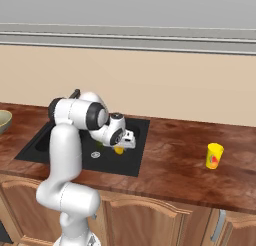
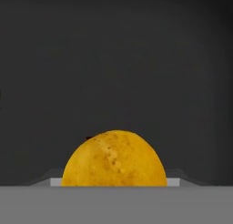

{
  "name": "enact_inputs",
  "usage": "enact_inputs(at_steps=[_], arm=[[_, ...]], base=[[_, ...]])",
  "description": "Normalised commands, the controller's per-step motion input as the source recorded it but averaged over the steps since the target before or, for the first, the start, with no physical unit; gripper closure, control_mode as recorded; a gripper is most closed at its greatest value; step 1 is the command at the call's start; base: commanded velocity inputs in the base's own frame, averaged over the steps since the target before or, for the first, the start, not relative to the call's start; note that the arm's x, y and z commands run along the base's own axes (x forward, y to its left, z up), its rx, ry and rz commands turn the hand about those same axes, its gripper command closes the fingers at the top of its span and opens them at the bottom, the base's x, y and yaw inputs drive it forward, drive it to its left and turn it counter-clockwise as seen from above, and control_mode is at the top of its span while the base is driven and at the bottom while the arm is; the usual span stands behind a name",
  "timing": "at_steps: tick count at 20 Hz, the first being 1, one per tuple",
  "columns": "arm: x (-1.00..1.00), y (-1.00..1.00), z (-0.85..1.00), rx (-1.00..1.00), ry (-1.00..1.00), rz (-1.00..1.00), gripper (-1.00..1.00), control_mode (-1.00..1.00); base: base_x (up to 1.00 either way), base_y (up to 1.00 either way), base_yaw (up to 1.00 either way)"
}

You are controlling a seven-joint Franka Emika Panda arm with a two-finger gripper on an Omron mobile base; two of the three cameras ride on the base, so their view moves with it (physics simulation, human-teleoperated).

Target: Remove the lime and mango from the sink. Then move the bowl and cup from the counter to the sink for washing.

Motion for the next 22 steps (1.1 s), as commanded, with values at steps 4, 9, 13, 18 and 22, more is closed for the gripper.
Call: enact_inputs(at_steps=[4,9,13,18,22], arm=[[-0.12,-0.06,0.33,0.00,-0.01,0.08,1.00,-1.00],[-0.07,-0.04,0.36,0.00,-0.01,0.08,1.00,-1.00],[-0.09,-0.05,0.34,0.00,-0.01,0.06,1.00,-1.00],[-0.09,-0.08,0.33,0.00,-0.02,0.03,1.00,-1.00],[-0.06,-0.08,0.32,0.00,-0.02,0.00,1.00,-1.00]], base=[[0.00,0.00,0.00],[0.00,0.00,0.00],[0.00,0.00,0.00],[0.00,0.00,0.00],[0.00,0.00,0.00]])
